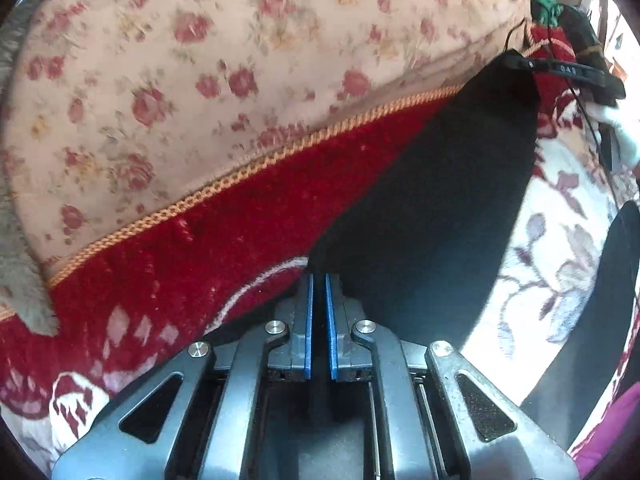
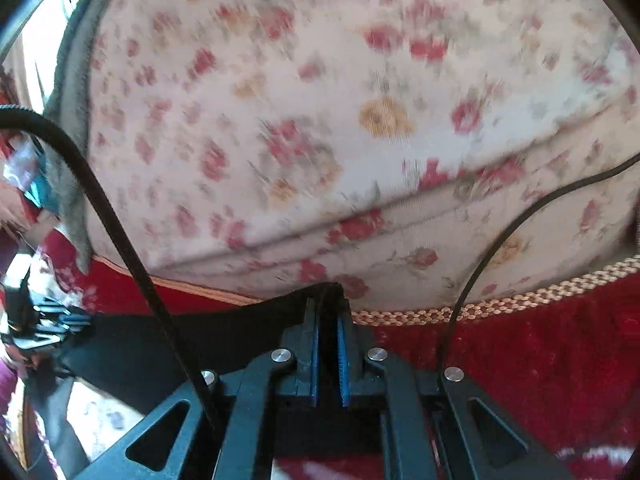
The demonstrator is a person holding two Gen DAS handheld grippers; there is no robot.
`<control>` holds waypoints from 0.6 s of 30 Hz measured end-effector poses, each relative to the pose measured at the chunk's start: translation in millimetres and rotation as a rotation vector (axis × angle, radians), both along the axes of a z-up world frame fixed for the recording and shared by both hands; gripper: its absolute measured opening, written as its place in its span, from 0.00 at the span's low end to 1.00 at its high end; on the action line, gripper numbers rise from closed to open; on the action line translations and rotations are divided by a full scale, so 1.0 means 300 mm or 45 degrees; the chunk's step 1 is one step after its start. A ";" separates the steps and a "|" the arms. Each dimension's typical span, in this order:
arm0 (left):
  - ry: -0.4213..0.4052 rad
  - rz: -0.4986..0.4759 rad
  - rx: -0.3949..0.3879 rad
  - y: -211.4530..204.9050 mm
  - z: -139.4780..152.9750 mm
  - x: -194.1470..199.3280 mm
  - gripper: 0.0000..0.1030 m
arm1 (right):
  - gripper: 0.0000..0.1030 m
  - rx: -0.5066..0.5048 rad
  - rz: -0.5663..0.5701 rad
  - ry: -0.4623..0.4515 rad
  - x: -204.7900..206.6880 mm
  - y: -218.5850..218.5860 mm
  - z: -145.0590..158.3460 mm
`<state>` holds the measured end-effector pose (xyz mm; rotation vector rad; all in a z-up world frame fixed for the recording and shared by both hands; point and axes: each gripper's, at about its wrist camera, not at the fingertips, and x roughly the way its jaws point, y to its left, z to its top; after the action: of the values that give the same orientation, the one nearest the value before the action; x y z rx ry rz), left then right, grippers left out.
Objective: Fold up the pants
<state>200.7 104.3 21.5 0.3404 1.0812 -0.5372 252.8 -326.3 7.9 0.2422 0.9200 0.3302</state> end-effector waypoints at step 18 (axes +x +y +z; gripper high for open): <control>-0.255 0.067 -0.281 0.055 0.319 -0.482 0.01 | 0.06 0.185 -0.029 -0.207 -0.518 -0.042 0.353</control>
<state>56.3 120.7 117.1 0.1675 0.8263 -0.5576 97.4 -338.8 113.7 0.3544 0.7332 0.3902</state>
